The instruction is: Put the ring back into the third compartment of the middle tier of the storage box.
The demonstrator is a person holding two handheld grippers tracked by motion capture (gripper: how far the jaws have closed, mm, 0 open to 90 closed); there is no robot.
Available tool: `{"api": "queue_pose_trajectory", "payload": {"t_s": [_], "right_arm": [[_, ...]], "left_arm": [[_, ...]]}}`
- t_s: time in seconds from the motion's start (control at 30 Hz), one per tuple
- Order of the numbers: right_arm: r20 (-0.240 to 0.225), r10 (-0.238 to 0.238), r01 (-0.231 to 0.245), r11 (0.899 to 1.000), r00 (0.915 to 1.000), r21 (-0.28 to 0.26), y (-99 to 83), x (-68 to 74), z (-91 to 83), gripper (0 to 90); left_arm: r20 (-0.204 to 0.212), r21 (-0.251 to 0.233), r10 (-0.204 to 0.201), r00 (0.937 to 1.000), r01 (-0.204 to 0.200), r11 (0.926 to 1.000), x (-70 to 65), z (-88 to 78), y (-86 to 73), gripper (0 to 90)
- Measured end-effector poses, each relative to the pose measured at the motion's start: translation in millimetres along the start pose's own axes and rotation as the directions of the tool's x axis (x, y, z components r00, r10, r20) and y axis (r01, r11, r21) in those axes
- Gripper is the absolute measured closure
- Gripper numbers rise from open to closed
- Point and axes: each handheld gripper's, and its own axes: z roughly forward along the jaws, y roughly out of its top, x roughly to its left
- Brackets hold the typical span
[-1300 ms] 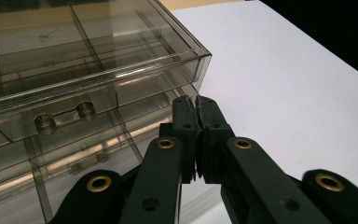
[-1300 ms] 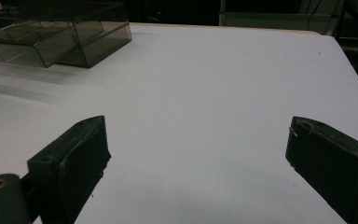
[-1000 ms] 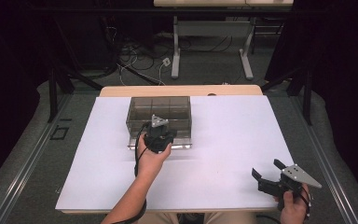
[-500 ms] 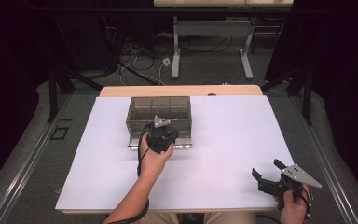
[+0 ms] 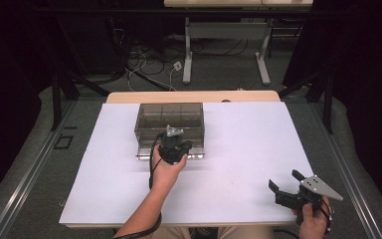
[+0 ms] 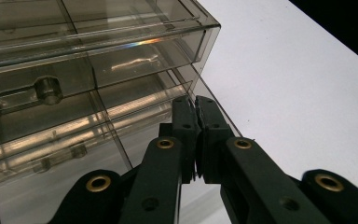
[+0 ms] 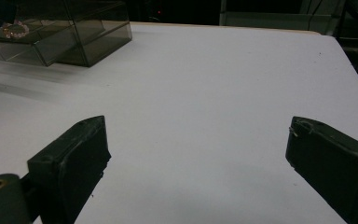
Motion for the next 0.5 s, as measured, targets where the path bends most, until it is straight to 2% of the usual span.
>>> {"api": "queue_pose_trajectory", "payload": {"t_s": [0.13, 0.37, 0.5], "right_arm": [[-0.003, 0.0, 0.0, 1.0, 1.0, 0.0, -0.2, 0.1, 0.2, 5.3], [-0.003, -0.001, 0.001, 1.0, 1.0, 0.001, -0.2, -0.1, 0.3, 5.3], [-0.002, 0.0, 0.0, 1.0, 1.0, 0.0, -0.1, 0.2, 0.2, 5.3]], "left_arm": [[0.001, 0.0, -0.01, 1.0, 0.01, 1.0, -0.1, 2.2, -0.9, 87.5], [-0.001, 0.013, 0.0, 1.0, 0.0, 0.9999, 0.1, 3.5, -0.9, 87.4], [-0.003, 0.004, -0.002, 1.0, 0.002, 1.0, -1.4, 5.2, -1.2, 87.4]]}}
